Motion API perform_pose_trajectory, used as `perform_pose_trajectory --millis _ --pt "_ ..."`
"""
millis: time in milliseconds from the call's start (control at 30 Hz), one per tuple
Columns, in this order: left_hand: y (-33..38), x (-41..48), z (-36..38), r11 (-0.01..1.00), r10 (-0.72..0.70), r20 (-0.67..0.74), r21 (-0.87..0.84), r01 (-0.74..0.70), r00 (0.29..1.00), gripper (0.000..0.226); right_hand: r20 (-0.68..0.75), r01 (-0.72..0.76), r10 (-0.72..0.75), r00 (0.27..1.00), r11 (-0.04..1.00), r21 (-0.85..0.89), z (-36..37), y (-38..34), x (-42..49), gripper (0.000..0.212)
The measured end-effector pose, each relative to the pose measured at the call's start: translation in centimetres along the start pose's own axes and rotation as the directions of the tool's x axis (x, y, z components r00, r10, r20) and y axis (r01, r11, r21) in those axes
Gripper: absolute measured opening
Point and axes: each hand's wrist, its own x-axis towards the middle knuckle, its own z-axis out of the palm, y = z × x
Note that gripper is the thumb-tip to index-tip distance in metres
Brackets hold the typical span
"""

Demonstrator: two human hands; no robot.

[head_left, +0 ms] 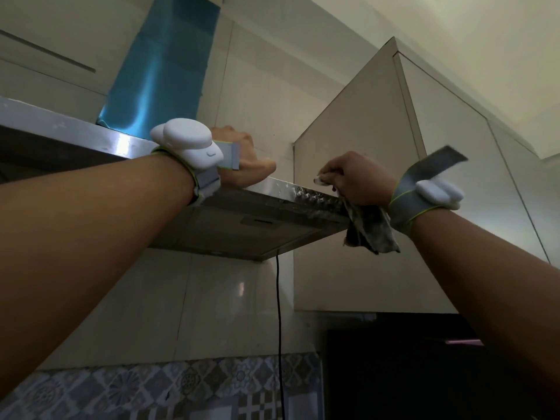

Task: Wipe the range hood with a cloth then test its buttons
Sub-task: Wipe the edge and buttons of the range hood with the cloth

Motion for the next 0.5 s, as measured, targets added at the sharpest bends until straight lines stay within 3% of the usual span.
perform_pose_trajectory --millis 200,500 --pt "0.7 -0.5 -0.3 0.999 -0.039 -0.017 0.011 0.040 0.999 0.054 0.062 -0.079 0.087 0.994 0.989 -0.125 1.0 -0.2 -0.1 0.022" --pt "0.8 -0.4 -0.1 0.999 -0.022 -0.017 0.030 0.023 1.000 0.054 0.059 -0.055 0.061 0.996 0.994 -0.095 0.8 -1.6 -0.3 0.023"
